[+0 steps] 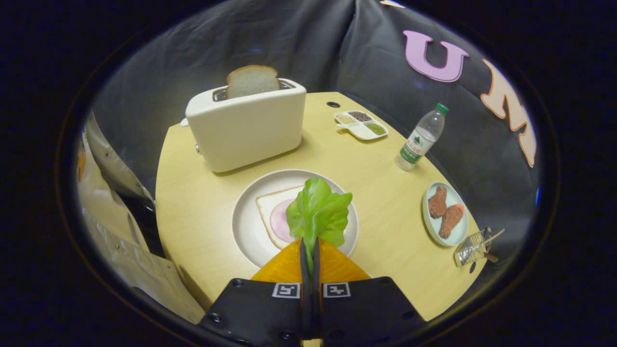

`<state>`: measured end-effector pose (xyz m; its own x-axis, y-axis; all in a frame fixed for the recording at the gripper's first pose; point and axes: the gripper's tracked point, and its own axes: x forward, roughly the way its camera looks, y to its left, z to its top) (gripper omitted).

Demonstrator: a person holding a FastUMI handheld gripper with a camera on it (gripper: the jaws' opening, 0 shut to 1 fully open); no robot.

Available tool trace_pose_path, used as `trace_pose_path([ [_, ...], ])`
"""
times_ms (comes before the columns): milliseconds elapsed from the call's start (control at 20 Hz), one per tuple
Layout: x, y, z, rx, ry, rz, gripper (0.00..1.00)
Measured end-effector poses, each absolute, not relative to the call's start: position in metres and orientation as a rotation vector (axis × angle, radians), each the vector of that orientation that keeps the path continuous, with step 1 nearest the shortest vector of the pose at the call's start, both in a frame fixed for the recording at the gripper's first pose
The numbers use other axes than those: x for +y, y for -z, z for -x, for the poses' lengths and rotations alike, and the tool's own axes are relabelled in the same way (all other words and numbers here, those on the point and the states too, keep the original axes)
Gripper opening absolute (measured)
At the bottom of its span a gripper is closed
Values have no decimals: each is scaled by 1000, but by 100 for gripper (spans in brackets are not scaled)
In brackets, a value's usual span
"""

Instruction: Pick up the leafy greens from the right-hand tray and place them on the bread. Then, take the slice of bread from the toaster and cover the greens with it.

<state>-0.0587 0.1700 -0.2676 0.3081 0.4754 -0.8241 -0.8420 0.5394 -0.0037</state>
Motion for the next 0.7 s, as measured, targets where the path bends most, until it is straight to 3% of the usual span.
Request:
trace_pose_path([
  [600,230,299,70,948,-1021,499,5],
  [700,229,306,65,957,-1004,508,10],
])
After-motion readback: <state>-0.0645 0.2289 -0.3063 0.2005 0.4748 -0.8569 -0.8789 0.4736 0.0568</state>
